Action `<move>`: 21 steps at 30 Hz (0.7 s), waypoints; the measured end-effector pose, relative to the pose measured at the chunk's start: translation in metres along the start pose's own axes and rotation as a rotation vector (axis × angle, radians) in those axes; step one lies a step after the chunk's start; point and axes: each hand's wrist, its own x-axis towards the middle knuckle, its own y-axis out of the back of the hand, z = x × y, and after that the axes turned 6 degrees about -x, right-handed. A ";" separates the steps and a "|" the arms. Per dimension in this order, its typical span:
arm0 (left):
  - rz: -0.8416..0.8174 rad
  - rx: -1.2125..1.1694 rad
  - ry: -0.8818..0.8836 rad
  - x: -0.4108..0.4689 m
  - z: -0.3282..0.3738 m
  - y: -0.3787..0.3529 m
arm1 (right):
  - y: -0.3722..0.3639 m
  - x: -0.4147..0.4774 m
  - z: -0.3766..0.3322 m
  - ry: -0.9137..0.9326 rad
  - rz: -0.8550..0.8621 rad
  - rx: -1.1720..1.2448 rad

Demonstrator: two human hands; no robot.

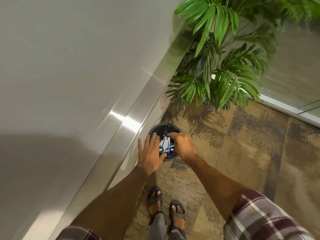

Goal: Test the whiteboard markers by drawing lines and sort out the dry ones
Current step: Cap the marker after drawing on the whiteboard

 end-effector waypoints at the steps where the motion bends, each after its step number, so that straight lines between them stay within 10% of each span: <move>1: 0.001 -0.002 0.003 -0.002 0.000 0.000 | -0.001 -0.002 -0.001 0.003 0.004 -0.001; 21: 0.139 0.018 0.063 -0.103 0.043 0.043 | 0.056 -0.096 -0.034 0.149 0.045 -0.199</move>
